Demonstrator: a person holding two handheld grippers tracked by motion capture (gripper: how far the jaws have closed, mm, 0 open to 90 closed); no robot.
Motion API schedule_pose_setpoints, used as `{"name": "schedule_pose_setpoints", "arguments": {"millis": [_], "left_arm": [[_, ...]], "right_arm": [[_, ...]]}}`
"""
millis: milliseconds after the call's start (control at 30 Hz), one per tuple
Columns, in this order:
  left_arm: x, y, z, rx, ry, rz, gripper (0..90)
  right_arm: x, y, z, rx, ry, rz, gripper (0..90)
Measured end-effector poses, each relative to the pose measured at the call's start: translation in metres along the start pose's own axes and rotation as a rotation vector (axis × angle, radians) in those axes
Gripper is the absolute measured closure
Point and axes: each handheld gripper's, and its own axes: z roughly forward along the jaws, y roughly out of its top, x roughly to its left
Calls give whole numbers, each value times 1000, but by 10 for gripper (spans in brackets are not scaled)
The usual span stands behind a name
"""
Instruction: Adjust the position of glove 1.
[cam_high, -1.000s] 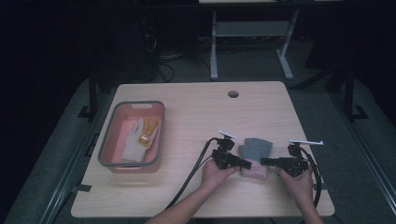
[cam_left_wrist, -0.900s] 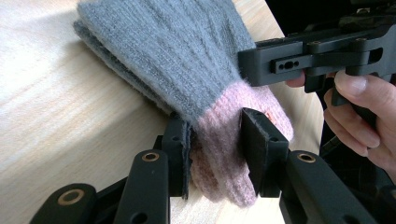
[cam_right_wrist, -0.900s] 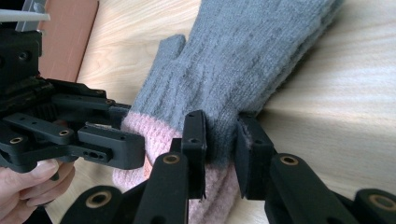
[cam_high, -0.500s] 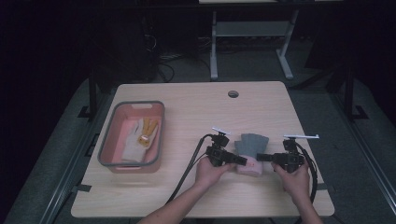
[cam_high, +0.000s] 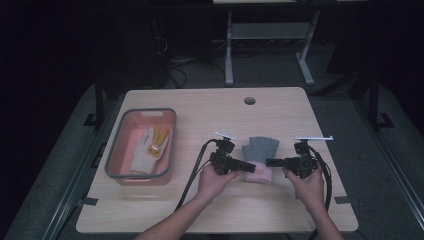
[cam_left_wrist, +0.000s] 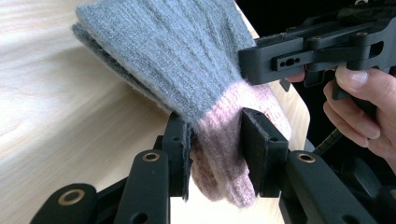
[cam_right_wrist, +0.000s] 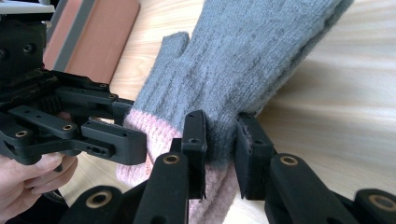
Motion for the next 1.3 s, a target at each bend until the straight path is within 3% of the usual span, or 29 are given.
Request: {"name": "schedule_pose_setpoints", "arguments": {"millis": [700,1300], "left_arm": [[7,-5,-48,-58,14,4,643],[15,-8,-75,-77,30,2,643]], "right_arm": [[42,20,16,24,43,-63,754],[64,33,30,44,69,-93,752]]}}
